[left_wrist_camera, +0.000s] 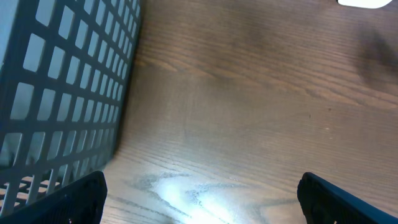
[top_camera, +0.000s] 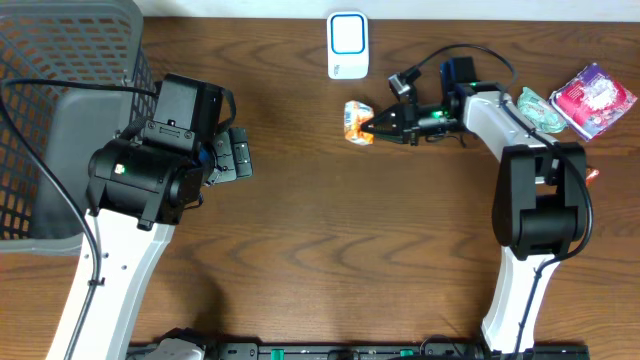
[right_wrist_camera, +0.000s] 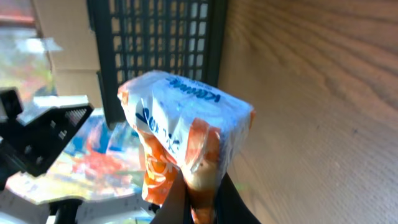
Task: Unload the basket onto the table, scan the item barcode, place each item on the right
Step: 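Grasp the white-orange Kleenex tissue pack with the right gripper, then lift the Kleenex pack up to the scanner with the right gripper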
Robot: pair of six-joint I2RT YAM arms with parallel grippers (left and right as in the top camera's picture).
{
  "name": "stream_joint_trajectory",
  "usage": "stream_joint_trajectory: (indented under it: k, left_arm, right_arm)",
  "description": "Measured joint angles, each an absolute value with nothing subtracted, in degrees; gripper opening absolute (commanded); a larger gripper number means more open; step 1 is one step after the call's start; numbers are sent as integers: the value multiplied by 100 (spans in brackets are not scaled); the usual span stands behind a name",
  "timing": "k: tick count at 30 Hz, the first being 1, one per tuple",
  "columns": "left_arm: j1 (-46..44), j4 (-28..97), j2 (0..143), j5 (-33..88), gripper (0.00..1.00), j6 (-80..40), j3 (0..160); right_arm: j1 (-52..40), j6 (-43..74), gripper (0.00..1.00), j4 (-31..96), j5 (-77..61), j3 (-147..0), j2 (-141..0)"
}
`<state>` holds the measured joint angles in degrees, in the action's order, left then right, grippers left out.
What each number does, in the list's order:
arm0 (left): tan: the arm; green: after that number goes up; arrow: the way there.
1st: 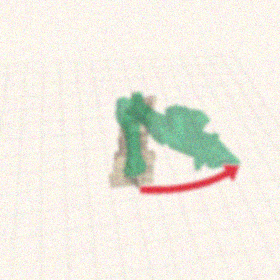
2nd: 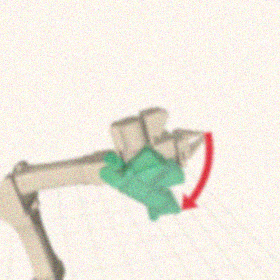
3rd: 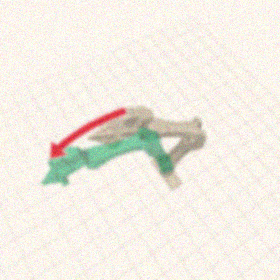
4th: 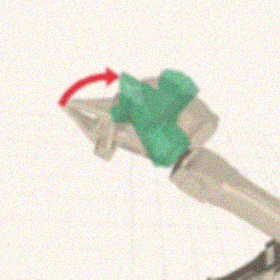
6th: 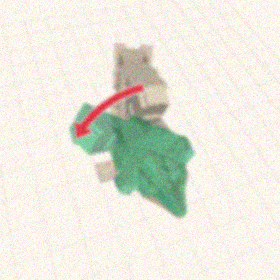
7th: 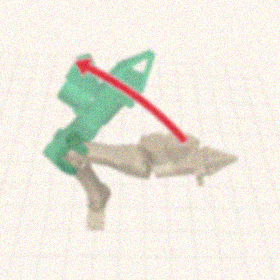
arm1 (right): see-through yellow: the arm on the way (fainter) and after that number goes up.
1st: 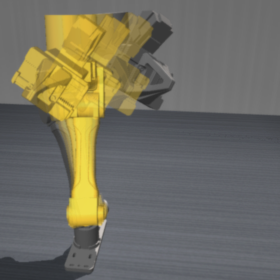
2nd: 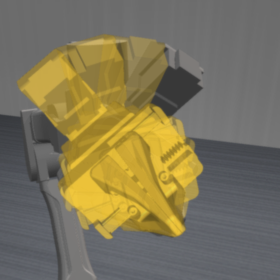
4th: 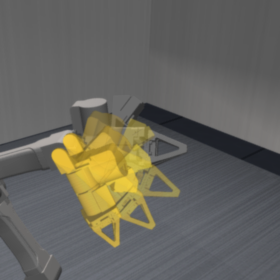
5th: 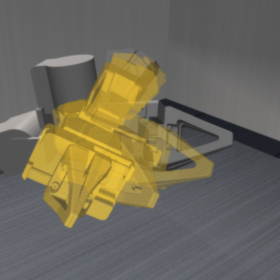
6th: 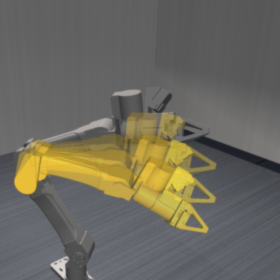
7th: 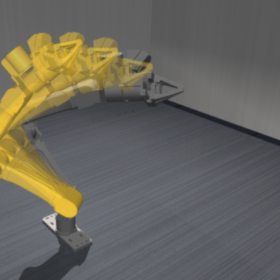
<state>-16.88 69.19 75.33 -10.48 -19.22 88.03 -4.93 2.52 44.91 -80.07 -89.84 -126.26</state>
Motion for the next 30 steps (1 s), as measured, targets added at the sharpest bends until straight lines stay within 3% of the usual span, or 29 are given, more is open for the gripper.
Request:
stream_joint_trajectory:
  k: [6,9,16,24,30]
  left_arm:
    - [-1688,6919,7533,-1048,98,-1922,8803]
    - [-1688,6919,7533,-1048,98,-1922,8803]
    - [-1688,6919,7533,-1048,98,-1922,8803]
    - [-1688,6919,7533,-1050,98,-1922,8803]
    - [-1688,6919,7533,-1048,98,-1922,8803]
  right_arm:
    - [-539,-449,1,4950,-7865,-8984,-12626]
    - [-602,-102,1,4768,-7175,-8991,-12626]
    - [-797,1267,1,5177,-3074,-10447,-12626]
    - [-1793,585,1,3406,384,-11386,-12390]
    - [-2408,-187,1,1992,1741,-11393,-12560]
